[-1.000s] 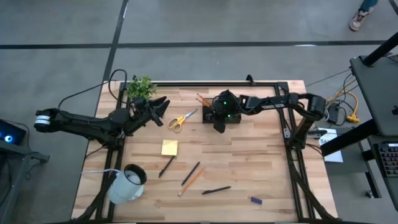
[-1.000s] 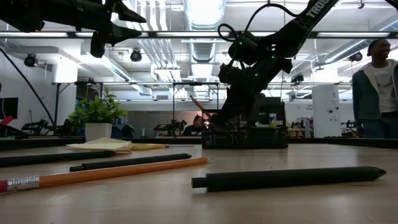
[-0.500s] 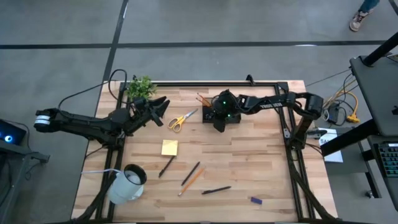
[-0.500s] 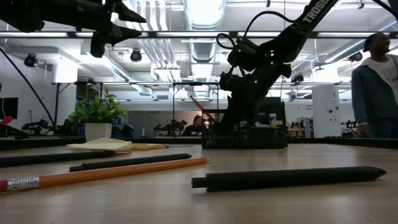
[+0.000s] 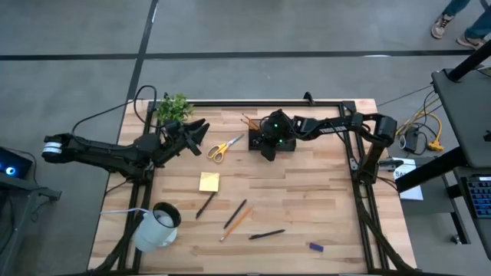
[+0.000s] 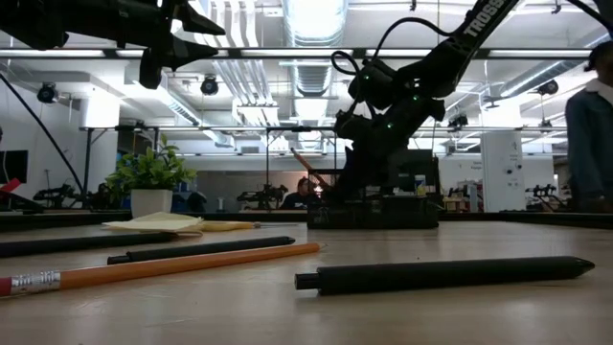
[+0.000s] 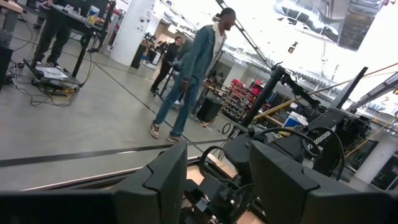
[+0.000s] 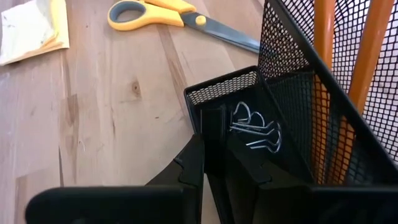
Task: Pick and place office supplies into organizer
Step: Put the binder clip into the desk organizer, then put the eraser into the desk organizer
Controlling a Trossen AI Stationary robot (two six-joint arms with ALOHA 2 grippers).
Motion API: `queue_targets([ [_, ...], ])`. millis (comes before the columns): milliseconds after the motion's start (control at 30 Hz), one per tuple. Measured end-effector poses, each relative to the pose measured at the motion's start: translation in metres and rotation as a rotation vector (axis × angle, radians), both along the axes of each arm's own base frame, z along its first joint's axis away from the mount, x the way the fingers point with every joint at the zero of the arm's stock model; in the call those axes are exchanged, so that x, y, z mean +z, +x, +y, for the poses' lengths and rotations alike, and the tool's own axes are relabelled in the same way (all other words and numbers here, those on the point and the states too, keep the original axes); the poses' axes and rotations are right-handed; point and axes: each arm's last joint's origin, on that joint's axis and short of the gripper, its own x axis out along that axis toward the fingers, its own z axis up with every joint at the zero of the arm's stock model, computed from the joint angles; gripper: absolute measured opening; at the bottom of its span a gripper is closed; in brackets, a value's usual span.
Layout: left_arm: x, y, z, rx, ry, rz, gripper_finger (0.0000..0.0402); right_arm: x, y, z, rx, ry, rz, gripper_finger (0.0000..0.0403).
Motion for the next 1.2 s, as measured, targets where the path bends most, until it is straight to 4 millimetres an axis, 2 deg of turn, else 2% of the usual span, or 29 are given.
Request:
queue_targets([
  [167, 0.000, 0.000, 0.000, 0.000, 0.000, 0.000, 0.0157, -0.001, -0.001, 0.000, -0.007, 0.002, 0.009, 0.0037],
  [600, 0.000, 0.000, 0.000, -0.001, -0.002, -0.002, 0.0157, -0.001, -0.001, -0.001, -0.070, -0.002, 0.018, 0.0102],
  [1200, 0.000, 0.000, 0.000, 0.000, -0.001, -0.001, 0.0157, 0.010, 0.007, -0.001, -0.090, 0.025, -0.023, 0.0117],
])
